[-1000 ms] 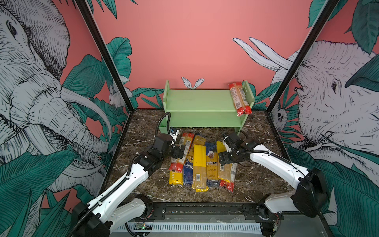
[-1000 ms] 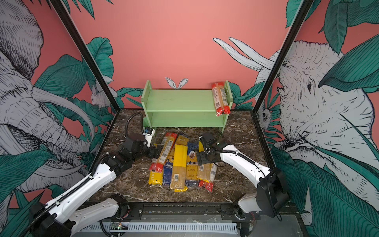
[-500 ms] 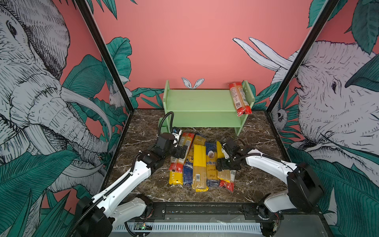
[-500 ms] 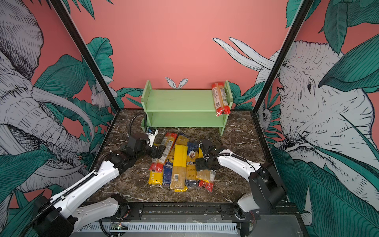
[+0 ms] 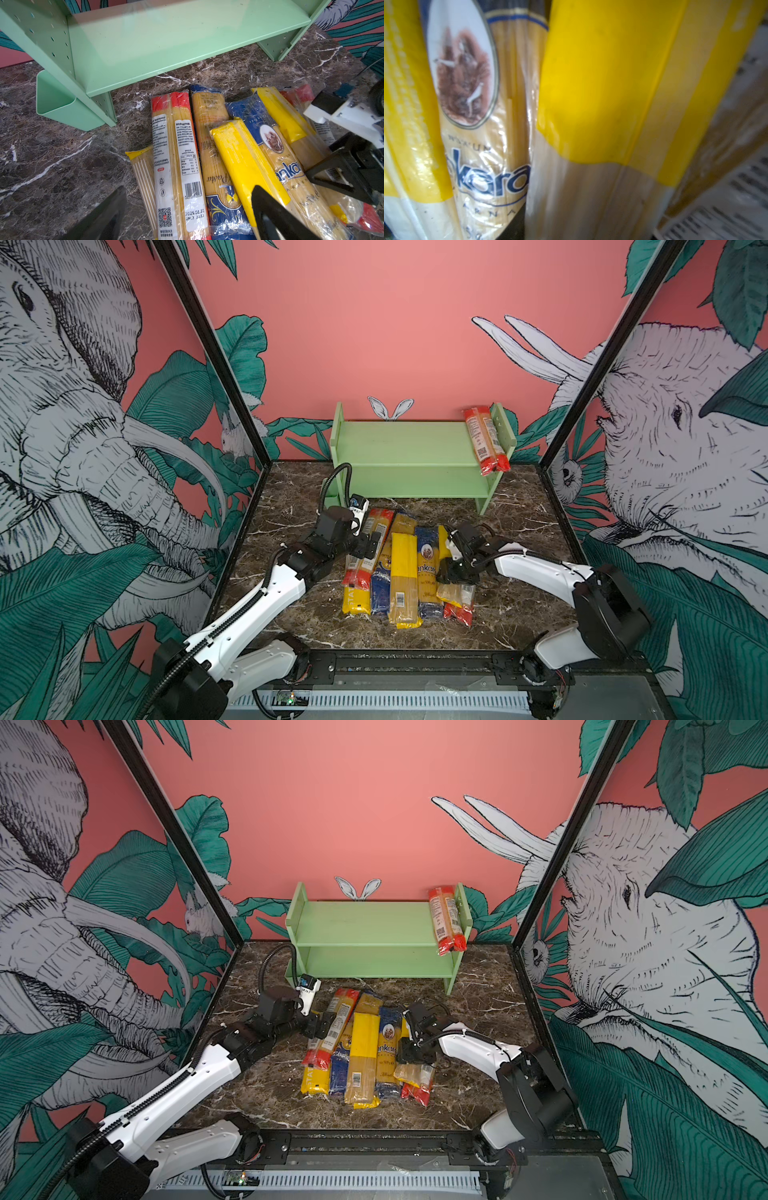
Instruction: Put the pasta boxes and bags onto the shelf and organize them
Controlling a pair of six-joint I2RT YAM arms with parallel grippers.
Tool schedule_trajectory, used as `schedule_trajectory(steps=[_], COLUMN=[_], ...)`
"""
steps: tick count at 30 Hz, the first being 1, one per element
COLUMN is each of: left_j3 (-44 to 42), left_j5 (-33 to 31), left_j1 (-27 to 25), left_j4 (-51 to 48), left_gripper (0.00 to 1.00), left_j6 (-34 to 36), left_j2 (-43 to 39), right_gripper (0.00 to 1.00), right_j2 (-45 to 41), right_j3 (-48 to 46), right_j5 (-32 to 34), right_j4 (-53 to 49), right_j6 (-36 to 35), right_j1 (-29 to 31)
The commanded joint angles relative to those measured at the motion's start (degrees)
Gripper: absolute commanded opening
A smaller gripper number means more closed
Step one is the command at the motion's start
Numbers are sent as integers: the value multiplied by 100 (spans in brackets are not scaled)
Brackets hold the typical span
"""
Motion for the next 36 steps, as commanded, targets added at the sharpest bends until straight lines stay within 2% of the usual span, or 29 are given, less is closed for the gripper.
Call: schedule_trajectory(steps=[1,3,7,8,14,28,36], left_j3=[199,203,196,192,246,438,491], left_j5=[-18,-43,-80,-74,-61,-44,-119], left_j1=[-28,-26,-28,-28,-26,-28,-28], left_j4=[-153,-133,-24,10,280,491,424], left_gripper=[94,94,94,94,94,94,94], left_j6=[84,102,124,128,120,212,225], left_j2=[-33,-23,46,73,260,499,446], right_gripper=[36,29,2,0,0,0,0], right_j2=[539,267,-88,-155,-506,-1105,-1251], right_j3=[-448,-400,-245,-199,226,528,620], right_j5=[-18,16,44,45,-177,-1953,-2613], right_j4=[108,-68,-444,-502,-885,-543,-159], right_j6=[-55,-98,-230,-259,-369,-246,-69], right_j1=[115,115,115,115,76,-596,-755])
